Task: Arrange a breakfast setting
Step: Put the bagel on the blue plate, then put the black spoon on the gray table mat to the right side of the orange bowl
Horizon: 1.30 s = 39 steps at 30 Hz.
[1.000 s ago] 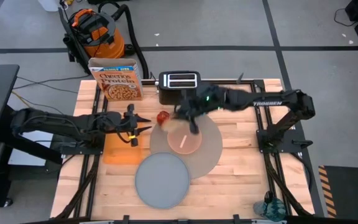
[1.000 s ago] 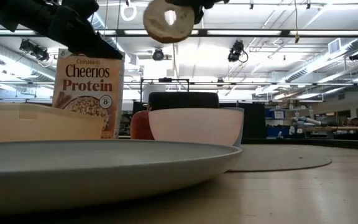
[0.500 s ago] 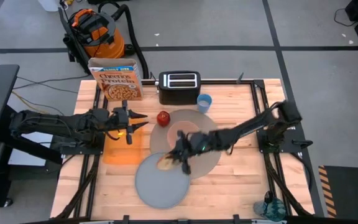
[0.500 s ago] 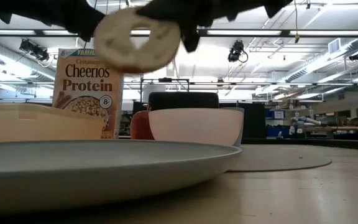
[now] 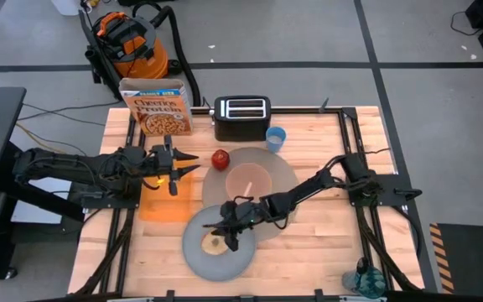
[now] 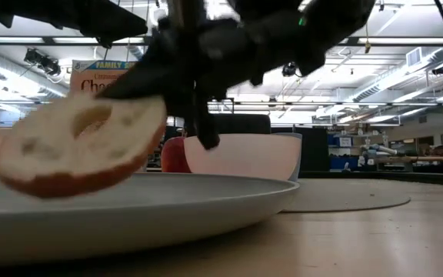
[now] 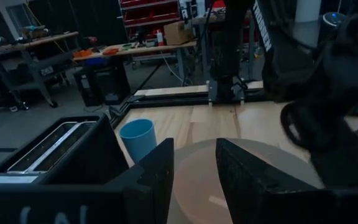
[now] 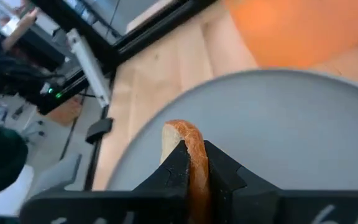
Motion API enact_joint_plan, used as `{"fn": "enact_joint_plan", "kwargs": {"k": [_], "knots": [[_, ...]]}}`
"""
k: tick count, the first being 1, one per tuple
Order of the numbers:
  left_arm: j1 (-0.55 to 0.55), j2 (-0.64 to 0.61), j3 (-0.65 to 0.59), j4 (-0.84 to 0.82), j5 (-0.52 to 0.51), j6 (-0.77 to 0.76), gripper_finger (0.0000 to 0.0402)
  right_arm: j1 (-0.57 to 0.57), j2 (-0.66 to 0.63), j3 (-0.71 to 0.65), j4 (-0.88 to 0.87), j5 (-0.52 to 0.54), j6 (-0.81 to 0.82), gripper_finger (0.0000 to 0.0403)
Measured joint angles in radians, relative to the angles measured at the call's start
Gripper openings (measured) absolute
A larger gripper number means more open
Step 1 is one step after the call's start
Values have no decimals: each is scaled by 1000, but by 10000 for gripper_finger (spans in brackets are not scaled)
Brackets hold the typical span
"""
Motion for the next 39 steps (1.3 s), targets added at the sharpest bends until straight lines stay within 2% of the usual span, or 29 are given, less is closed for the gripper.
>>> {"fn": "enact_joint_plan", "kwargs": {"k": [7,13,22,26,30,36,39], "knots": [[0,-1,0,-11,0,0,128,-9,22,-1,-12,13,-18,60],[0,-1,0,-21,0,0,128,-9,15,-2,-9,4,-88,104],[0,-1,0,-25,0,-2,128,5,-33,-2,-49,-5,-301,165],[0,-2,0,-26,0,-6,128,12,-140,-2,-192,22,-440,175],[0,-2,0,-33,0,-25,128,39,-285,-2,-384,164,-546,175],[0,-2,0,-35,0,-27,128,63,-500,-2,-747,404,-541,174],[0,-2,0,-38,0,-41,128,58,-594,-2,-909,432,-496,174]]}}
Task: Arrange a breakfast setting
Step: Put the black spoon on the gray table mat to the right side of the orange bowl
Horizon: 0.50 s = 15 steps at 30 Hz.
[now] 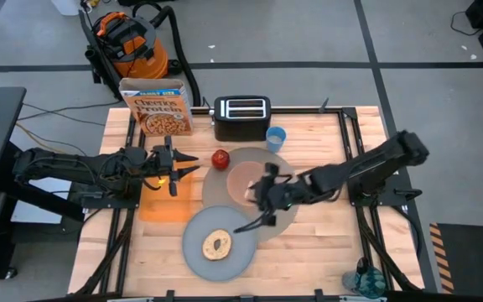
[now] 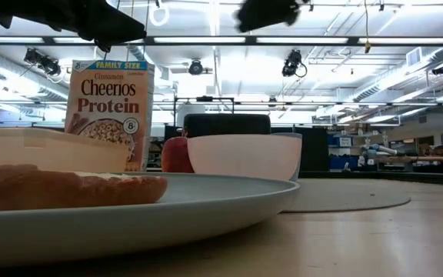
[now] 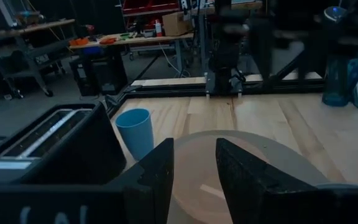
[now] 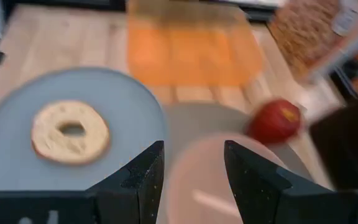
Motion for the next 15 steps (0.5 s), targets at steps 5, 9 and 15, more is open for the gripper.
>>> {"fn": "enact_joint_plan", "kwargs": {"k": [5,9,15], "knots": [[0,0,0,-1,0,-62,128,-3,-109,0,-203,43,106,174],[-4,0,0,-4,4,-69,128,5,-157,0,-270,-51,113,174],[-34,0,0,-10,15,-56,128,81,-170,0,-159,-161,109,174]]}}
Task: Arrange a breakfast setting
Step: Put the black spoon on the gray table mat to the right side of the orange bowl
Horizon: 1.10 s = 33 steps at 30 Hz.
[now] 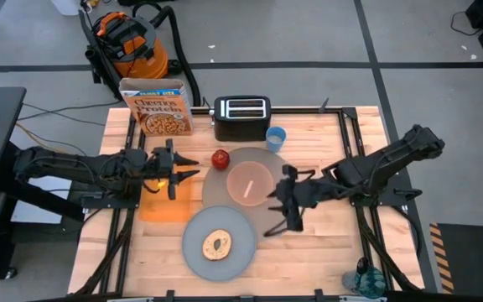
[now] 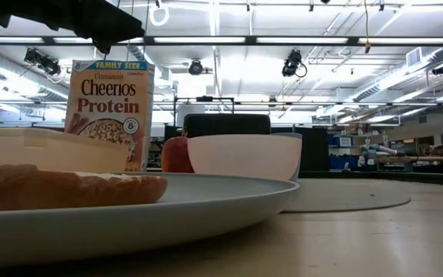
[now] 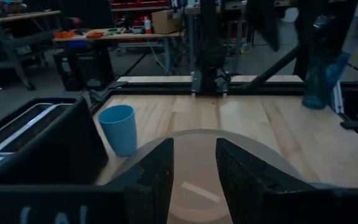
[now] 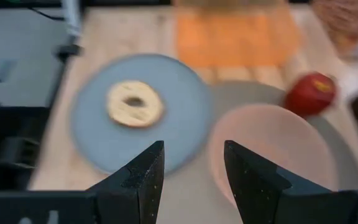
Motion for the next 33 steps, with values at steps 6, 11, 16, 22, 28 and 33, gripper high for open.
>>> {"fn": "enact_joint_plan", "kwargs": {"k": [6,11,16,22,28,33], "knots": [[-27,0,0,-19,0,-6,128,92,0,0,-14,-220,52,174],[-59,0,0,-54,0,-31,128,163,0,0,-107,-392,158,174],[-86,0,0,-47,0,-116,128,229,-11,0,-180,-407,174,173],[-105,15,0,-9,0,-169,128,300,-94,-73,-188,-409,159,173],[-102,60,0,9,-1,-165,128,341,-280,-230,-168,-410,253,173],[-103,107,0,10,0,-190,128,379,-446,-345,-125,-464,429,173]]}}
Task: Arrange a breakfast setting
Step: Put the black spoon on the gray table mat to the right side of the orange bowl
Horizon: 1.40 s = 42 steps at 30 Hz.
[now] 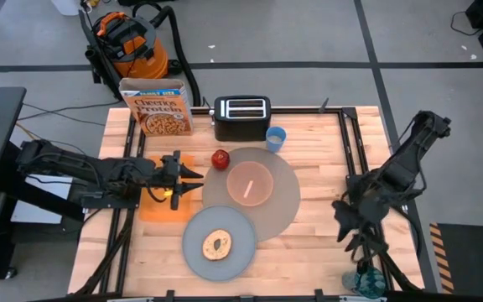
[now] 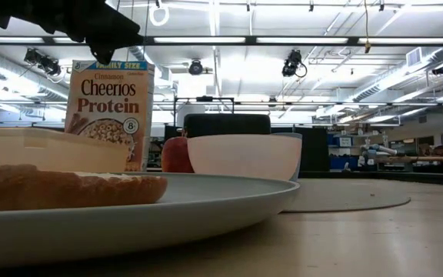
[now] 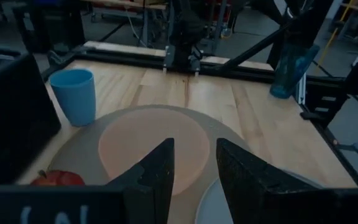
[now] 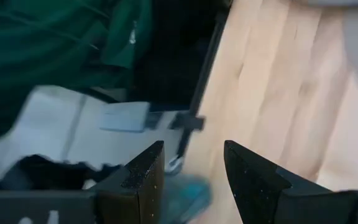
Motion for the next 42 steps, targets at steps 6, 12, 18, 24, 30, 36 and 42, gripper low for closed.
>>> {"fn": "enact_joint_plan", "kwargs": {"k": [6,12,18,24,30,36,42], "knots": [[1,25,0,5,0,-1,128,39,-123,-96,-4,-17,193,173],[1,25,0,84,-1,-1,128,73,-126,-137,6,-115,269,173],[1,25,0,92,-1,-1,128,124,-116,-137,50,-176,253,173],[1,25,0,99,-1,-2,128,176,-80,-137,48,-148,212,173],[1,25,0,101,-1,-1,128,201,-6,-137,47,-53,179,173],[1,25,0,100,-1,0,128,238,39,-137,100,-54,177,173],[1,25,0,100,-1,0,128,260,55,-137,183,-56,172,161]]}}
